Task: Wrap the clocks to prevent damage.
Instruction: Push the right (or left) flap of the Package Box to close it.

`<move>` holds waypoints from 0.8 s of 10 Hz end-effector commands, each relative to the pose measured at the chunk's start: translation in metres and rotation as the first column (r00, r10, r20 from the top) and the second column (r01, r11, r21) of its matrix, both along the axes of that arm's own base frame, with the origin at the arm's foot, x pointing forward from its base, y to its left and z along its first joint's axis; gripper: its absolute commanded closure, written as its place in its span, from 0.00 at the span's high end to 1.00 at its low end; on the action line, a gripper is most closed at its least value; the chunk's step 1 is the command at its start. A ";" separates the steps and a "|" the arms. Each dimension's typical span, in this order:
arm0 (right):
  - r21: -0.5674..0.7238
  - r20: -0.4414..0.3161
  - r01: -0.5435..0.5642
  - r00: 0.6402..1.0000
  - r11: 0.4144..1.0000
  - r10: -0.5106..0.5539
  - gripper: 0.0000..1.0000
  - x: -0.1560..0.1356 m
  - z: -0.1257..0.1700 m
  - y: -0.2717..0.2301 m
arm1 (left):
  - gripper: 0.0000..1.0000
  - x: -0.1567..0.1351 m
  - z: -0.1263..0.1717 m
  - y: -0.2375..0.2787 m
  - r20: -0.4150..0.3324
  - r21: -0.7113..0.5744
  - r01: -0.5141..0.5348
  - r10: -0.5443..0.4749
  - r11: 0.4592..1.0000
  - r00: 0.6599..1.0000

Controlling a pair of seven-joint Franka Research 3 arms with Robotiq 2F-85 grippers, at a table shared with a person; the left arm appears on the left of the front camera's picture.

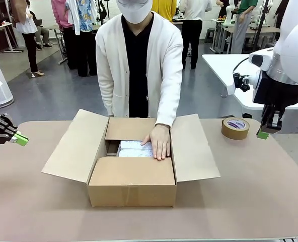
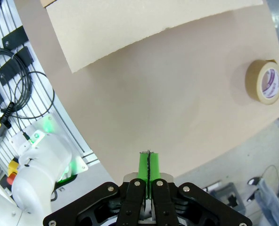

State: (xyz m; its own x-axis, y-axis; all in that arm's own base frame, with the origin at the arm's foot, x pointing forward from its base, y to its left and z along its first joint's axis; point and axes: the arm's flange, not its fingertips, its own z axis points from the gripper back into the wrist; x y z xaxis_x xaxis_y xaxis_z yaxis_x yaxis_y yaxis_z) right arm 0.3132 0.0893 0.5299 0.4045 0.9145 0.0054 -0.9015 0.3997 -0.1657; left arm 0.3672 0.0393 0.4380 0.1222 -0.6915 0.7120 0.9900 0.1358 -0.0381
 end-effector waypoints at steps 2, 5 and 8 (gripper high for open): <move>-0.010 0.004 0.006 1.000 1.000 -0.006 0.01 0.001 -0.001 0.001 | 0.00 0.002 -0.001 0.004 0.007 -0.030 -0.022 0.022 0.999 1.000; -0.010 0.004 0.006 1.000 1.000 -0.006 0.01 0.001 -0.001 0.001 | 0.00 0.028 -0.024 0.003 -0.097 -0.113 -0.022 0.011 0.993 0.995; -0.010 0.004 0.006 1.000 1.000 -0.006 0.01 0.001 -0.001 0.001 | 0.00 0.049 -0.057 0.007 -0.151 -0.356 0.084 -0.146 0.931 0.978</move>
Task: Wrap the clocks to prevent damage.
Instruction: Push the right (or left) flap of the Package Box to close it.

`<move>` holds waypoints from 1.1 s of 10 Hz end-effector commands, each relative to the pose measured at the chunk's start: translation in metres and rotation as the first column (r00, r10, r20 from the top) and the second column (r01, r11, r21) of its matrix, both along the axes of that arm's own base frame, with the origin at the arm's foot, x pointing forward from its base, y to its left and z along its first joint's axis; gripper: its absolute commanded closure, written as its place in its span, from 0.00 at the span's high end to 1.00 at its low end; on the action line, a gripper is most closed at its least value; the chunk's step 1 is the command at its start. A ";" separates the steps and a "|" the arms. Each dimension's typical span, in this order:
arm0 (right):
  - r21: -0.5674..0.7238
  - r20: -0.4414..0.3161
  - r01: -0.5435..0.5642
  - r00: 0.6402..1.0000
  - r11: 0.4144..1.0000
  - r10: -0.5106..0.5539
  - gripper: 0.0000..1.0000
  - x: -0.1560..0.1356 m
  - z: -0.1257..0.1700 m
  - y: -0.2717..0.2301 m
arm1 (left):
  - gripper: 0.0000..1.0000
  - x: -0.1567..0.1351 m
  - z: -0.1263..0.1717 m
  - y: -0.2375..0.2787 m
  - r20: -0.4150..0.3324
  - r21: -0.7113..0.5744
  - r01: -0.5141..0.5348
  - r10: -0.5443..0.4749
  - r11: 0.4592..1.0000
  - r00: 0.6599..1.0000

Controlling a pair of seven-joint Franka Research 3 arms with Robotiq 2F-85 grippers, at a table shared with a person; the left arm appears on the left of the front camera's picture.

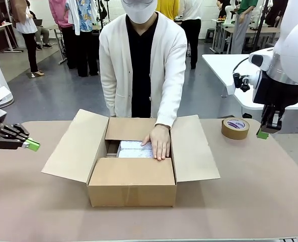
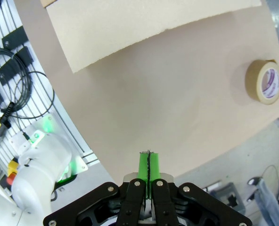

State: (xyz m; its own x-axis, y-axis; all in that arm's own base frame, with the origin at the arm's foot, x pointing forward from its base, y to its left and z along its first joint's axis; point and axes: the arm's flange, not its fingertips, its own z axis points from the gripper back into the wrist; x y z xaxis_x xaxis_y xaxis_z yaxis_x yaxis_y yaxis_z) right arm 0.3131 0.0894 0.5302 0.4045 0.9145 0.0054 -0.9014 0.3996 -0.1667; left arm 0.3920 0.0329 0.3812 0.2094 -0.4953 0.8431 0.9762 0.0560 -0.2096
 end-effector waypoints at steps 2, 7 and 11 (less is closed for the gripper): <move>-0.009 0.003 0.006 1.000 1.000 -0.006 0.01 0.001 -0.002 0.001 | 0.00 0.037 -0.022 0.013 -0.060 -0.200 0.125 -0.139 0.972 0.988; -0.009 0.003 0.006 1.000 1.000 -0.006 0.01 0.001 -0.002 0.001 | 0.00 0.054 -0.065 -0.016 0.053 -0.081 0.185 -0.181 0.979 0.982; -0.009 0.003 0.006 1.000 1.000 -0.006 0.01 0.001 -0.002 0.001 | 0.00 0.054 -0.074 -0.045 0.193 0.028 0.191 -0.192 0.981 0.962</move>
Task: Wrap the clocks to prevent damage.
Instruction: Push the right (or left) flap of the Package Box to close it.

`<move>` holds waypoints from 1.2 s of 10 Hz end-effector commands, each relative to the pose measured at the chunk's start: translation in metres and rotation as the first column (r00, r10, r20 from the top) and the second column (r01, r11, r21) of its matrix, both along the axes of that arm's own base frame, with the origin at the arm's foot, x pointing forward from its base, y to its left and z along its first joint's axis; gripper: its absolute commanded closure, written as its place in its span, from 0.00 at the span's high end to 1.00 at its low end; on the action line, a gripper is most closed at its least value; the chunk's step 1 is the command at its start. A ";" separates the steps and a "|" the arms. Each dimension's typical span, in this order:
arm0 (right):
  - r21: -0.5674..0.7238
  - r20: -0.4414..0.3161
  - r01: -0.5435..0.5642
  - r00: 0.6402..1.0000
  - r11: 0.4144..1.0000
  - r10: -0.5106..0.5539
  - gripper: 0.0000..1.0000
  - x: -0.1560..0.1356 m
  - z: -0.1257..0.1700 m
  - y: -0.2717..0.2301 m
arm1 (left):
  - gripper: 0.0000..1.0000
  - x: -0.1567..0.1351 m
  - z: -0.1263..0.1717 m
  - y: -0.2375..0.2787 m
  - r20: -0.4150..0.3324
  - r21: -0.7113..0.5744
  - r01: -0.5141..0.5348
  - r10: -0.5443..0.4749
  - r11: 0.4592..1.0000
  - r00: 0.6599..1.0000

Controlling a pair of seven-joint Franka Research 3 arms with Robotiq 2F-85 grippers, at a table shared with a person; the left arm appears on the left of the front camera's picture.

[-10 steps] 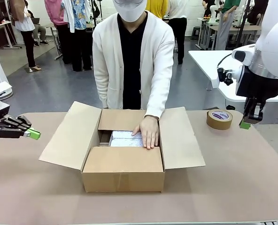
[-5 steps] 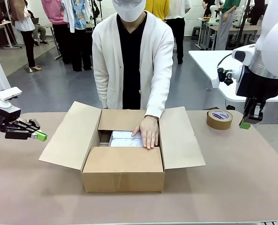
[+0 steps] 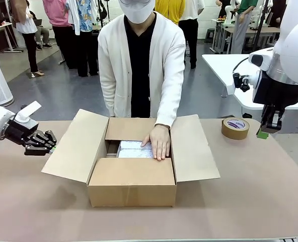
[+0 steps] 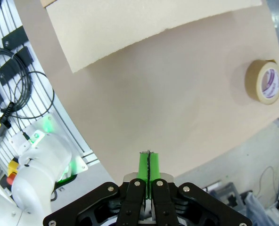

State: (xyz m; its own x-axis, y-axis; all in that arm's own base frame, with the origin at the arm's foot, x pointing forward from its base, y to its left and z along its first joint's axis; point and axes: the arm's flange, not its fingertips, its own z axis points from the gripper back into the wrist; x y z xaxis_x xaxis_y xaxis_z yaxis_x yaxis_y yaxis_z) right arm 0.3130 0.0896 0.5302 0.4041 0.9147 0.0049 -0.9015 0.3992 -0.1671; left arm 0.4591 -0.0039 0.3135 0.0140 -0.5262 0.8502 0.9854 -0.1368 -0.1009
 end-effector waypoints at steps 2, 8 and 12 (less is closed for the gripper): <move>-0.008 0.002 0.007 1.000 1.000 -0.007 0.01 0.001 -0.002 0.000 | 0.00 -0.010 -0.002 -0.017 0.098 -0.022 -0.006 0.008 1.000 0.995; -0.008 0.002 0.007 1.000 1.000 -0.007 0.01 0.001 -0.002 0.000 | 0.00 0.000 0.032 -0.053 0.030 -0.193 -0.088 0.096 0.977 0.995; -0.008 0.002 0.007 1.000 1.000 -0.007 0.01 0.001 -0.002 0.000 | 0.00 0.008 0.029 -0.116 -0.034 -0.194 -0.016 0.010 0.981 0.999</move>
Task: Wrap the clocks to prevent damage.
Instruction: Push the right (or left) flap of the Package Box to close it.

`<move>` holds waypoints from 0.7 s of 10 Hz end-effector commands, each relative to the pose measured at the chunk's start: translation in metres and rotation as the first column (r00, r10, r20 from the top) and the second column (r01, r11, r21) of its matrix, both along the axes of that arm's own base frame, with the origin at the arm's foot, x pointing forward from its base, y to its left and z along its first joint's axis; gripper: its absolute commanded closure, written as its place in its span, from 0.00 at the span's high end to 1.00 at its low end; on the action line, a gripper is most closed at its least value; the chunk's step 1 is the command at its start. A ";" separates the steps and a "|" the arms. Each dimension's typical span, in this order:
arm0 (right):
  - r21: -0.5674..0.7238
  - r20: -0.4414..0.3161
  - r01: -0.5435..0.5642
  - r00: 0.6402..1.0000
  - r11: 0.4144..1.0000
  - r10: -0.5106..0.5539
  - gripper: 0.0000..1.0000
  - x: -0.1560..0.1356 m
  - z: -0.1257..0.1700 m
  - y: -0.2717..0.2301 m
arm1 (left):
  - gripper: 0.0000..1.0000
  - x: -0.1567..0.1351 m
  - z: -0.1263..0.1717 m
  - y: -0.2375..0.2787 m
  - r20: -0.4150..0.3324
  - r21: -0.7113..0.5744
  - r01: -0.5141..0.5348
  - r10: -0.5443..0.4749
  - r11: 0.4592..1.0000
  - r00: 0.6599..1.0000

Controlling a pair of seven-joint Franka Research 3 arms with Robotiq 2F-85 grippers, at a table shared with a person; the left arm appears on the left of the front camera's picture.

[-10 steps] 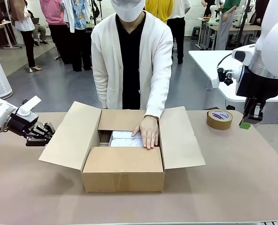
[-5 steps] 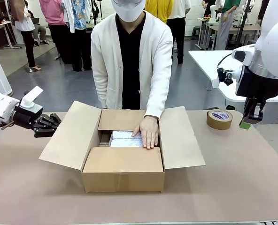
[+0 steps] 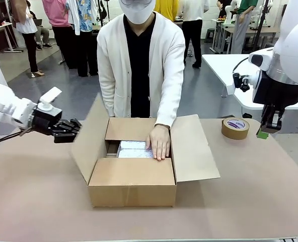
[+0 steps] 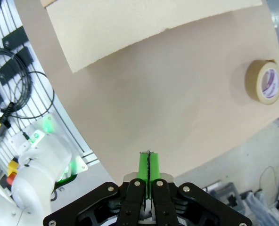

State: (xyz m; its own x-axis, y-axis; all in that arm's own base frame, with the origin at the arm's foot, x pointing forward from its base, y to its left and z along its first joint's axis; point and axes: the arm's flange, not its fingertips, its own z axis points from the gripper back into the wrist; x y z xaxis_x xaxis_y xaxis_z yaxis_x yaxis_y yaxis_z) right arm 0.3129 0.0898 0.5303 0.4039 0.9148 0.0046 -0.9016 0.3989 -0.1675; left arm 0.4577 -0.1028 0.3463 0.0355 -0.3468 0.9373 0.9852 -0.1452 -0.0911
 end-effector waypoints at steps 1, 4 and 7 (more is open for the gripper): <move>-0.008 0.002 0.007 1.000 1.000 -0.007 0.01 0.001 -0.002 0.000 | 0.00 0.011 -0.010 -0.033 -0.017 0.024 0.010 -0.010 1.000 1.000; -0.008 0.002 0.007 1.000 1.000 -0.007 0.01 0.001 -0.002 0.000 | 0.00 0.022 -0.031 -0.052 -0.037 0.095 0.016 -0.012 0.995 0.999; -0.008 0.002 0.007 1.000 1.000 -0.007 0.01 0.001 -0.002 0.000 | 0.00 0.025 -0.046 -0.051 -0.052 0.126 0.005 0.002 0.992 0.999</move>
State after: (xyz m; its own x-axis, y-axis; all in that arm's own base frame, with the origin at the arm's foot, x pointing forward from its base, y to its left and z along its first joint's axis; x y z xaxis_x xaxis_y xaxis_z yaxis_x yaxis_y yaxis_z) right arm 0.3129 0.0899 0.5303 0.4038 0.9149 0.0043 -0.9016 0.3987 -0.1676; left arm 0.4763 -0.1536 0.3143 0.0683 -0.4178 0.9060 0.9754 -0.1626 -0.1485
